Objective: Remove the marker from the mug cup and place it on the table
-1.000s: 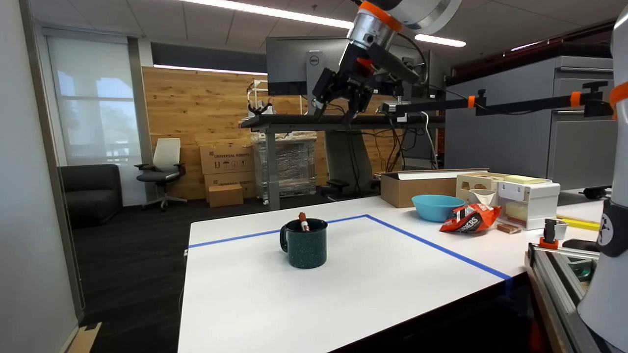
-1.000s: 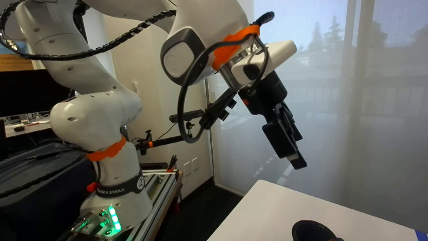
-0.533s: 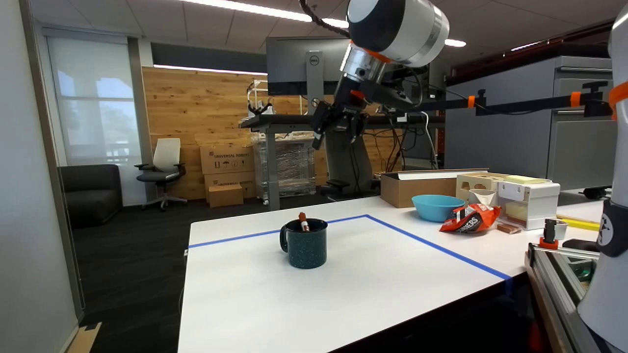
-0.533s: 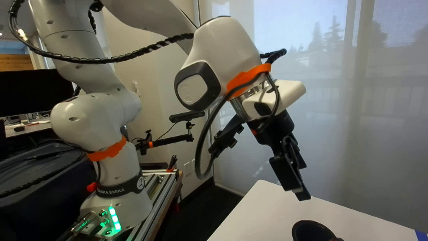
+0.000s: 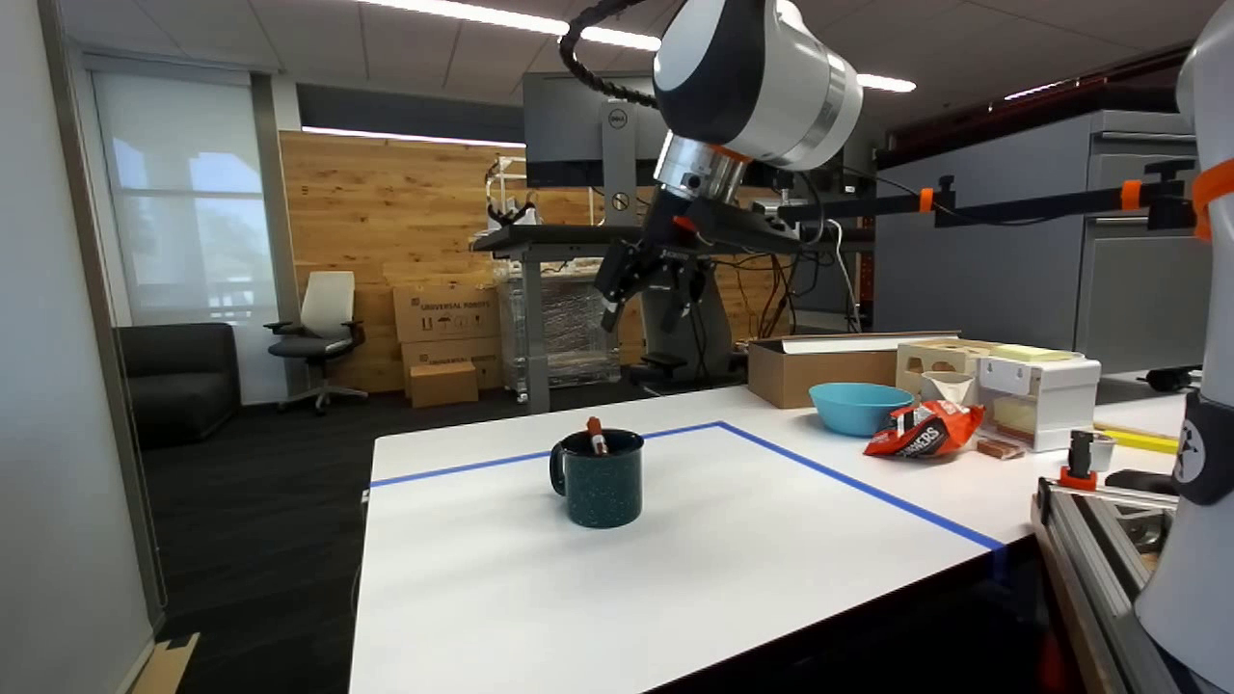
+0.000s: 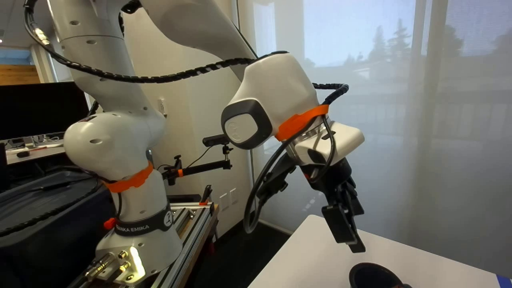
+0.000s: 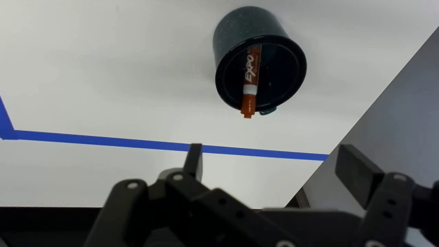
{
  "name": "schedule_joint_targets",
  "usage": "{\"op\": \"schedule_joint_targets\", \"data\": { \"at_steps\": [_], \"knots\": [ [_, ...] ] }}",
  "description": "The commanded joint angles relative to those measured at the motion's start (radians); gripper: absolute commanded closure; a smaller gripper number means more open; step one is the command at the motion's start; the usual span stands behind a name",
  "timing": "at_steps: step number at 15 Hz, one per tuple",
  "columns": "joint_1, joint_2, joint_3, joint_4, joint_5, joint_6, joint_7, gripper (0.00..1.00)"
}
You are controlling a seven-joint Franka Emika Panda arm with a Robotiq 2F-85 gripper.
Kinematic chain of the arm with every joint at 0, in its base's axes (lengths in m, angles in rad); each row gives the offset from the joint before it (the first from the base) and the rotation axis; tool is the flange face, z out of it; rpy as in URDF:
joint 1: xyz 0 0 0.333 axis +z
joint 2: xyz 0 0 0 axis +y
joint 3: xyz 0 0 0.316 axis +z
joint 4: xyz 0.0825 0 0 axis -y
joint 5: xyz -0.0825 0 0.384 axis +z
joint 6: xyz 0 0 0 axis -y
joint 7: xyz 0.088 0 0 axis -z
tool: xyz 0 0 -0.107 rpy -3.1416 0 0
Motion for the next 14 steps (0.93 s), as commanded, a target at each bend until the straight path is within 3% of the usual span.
{"op": "schedule_joint_targets", "data": {
  "at_steps": [1, 14],
  "knots": [
    [-0.023, 0.002, 0.008, 0.0, -0.018, -0.006, 0.013, 0.0],
    [0.045, 0.11, 0.003, 0.0, 0.102, 0.15, 0.046, 0.0]
  ]
}}
